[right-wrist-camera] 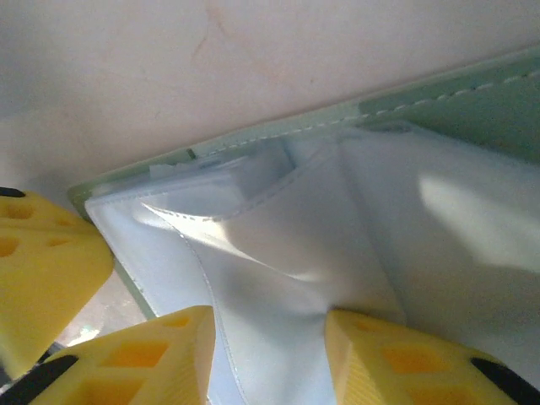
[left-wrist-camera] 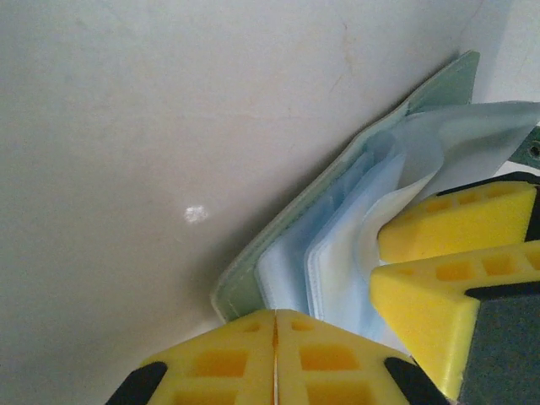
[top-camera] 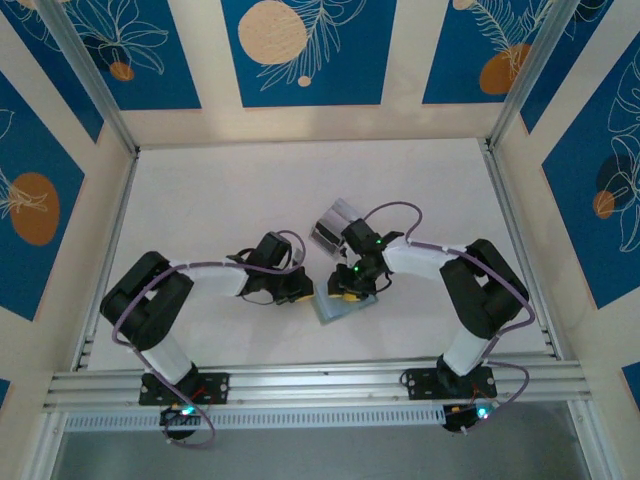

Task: Put the credit cards into the card holder
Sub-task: Open the card holder at the bottom-center of the table, then flip over the card slot in the card holder.

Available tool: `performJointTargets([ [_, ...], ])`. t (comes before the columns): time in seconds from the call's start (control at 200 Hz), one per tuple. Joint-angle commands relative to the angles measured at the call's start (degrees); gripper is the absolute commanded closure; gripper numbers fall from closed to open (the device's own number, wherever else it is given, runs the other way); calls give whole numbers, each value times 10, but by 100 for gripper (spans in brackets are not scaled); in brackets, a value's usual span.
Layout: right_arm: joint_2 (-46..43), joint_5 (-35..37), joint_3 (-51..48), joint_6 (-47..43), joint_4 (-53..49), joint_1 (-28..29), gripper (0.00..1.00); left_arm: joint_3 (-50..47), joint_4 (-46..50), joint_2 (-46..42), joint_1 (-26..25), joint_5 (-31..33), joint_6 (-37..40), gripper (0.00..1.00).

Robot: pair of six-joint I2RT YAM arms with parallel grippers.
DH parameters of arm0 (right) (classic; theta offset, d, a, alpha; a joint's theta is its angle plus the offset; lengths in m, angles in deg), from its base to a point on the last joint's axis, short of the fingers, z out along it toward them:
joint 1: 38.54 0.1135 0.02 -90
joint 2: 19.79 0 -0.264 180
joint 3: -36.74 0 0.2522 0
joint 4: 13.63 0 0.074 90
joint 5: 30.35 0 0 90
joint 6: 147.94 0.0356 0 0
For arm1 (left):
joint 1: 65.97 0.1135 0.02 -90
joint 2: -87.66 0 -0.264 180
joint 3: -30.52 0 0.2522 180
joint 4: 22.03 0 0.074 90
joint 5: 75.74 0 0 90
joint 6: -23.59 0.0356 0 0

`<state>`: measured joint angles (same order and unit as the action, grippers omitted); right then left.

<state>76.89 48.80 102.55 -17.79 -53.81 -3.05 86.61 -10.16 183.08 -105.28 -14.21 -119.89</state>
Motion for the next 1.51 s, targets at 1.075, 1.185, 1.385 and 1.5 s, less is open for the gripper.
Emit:
performJointTargets([
  [1.075, -55, 315, 53, -42, -110, 179, 15, -1, 19, 61, -14, 26, 40, 95],
  [1.185, -29, 331, 51, -38, -107, 186, 12, -3, 19, 61, -14, 25, 41, 95],
  [1.385, 4, 334, 40, -32, -90, 197, 9, -4, 18, 64, -14, 25, 42, 96],
  [1.5, 22, 344, 41, -24, -88, 204, 9, -5, 16, 68, -15, 24, 42, 96],
])
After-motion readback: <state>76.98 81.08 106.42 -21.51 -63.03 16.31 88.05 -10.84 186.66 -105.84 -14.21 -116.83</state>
